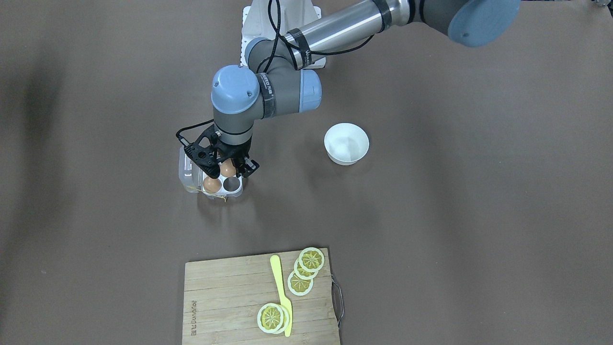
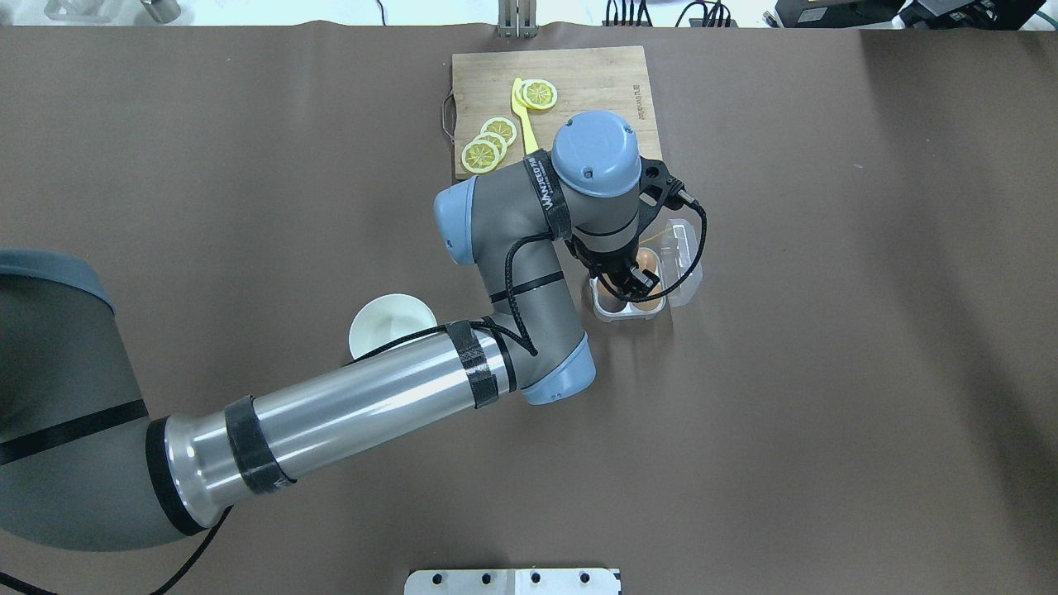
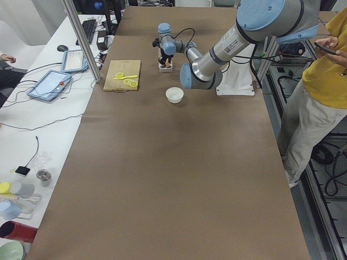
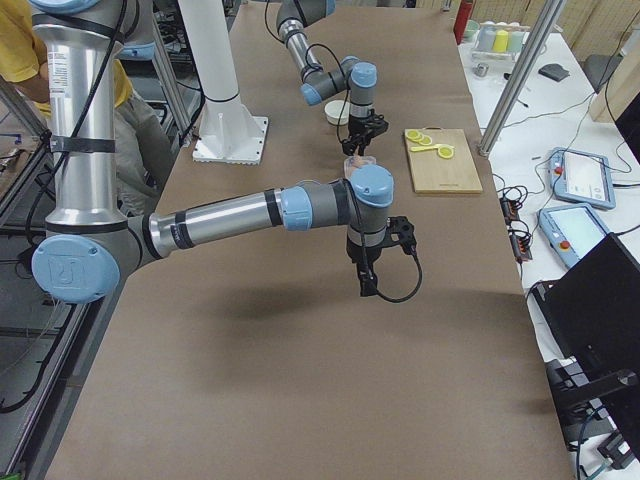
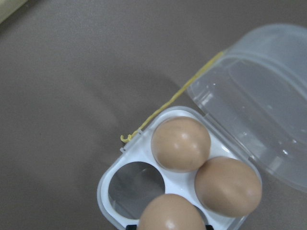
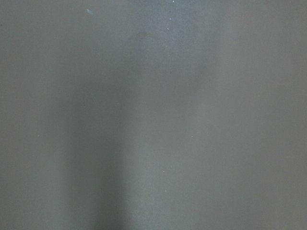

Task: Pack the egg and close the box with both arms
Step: 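Lower the egg into the empty slot and open the left gripper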

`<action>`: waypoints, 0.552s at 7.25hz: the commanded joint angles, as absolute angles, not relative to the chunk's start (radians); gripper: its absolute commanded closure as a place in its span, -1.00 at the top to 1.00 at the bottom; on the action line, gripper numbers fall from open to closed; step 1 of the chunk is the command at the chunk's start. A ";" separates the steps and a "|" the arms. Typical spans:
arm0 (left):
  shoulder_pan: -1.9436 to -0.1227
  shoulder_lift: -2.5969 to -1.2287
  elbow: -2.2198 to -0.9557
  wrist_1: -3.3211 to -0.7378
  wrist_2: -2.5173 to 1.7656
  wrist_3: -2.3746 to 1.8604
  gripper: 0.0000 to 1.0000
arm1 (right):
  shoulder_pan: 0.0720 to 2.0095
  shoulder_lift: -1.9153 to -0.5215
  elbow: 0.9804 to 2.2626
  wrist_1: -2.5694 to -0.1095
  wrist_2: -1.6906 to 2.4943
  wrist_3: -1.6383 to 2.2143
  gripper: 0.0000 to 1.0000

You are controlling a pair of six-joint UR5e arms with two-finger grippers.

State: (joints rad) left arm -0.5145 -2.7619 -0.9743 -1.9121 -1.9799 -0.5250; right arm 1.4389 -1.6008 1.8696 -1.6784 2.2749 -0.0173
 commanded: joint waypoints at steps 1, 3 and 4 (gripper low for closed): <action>-0.526 -2.763 -0.992 -1.917 -1.985 -0.554 0.95 | 1.439 -1.601 1.870 -1.678 2.275 -0.018 1.00; -0.581 -2.761 -1.028 -1.911 -1.999 -0.560 0.95 | 1.439 -1.600 1.870 -1.678 2.278 -0.018 1.00; -0.630 -2.749 -1.054 -1.895 -2.063 -0.558 0.95 | 1.437 -1.600 1.868 -1.678 2.279 -0.018 1.00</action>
State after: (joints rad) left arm -0.5780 -2.7589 -1.0260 -1.9088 -2.0099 -0.5581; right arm 1.4384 -1.6002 1.8698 -1.6786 2.2783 -0.0183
